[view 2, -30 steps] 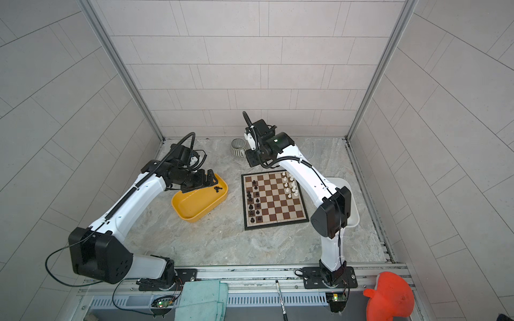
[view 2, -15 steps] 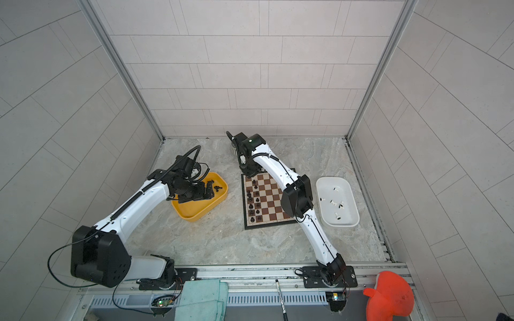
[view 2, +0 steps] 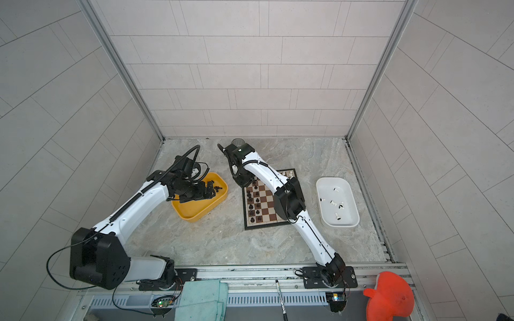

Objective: Set up the chess pieces on the board
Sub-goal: 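Carry the black piece over the board's black column with the right gripper, then lower the black piece onto the board's black column and release it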

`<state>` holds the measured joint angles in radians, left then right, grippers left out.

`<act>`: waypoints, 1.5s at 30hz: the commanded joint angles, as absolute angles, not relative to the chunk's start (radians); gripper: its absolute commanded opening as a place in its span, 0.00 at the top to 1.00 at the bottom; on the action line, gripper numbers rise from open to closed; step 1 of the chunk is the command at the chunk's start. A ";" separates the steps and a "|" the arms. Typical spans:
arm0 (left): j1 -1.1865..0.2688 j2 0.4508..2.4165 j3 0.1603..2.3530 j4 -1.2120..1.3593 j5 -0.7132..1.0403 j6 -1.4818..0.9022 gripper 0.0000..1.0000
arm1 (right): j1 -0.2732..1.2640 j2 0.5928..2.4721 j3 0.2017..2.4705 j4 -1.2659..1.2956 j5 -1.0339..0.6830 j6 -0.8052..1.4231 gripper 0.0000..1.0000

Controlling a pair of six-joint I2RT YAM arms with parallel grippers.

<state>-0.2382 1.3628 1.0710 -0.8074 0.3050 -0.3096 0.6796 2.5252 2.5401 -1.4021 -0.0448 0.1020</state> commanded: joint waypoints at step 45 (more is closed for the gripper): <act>-0.232 1.361 1.071 -0.807 0.335 -0.307 0.00 | 0.675 2.592 2.548 -1.440 -0.049 0.086 0.95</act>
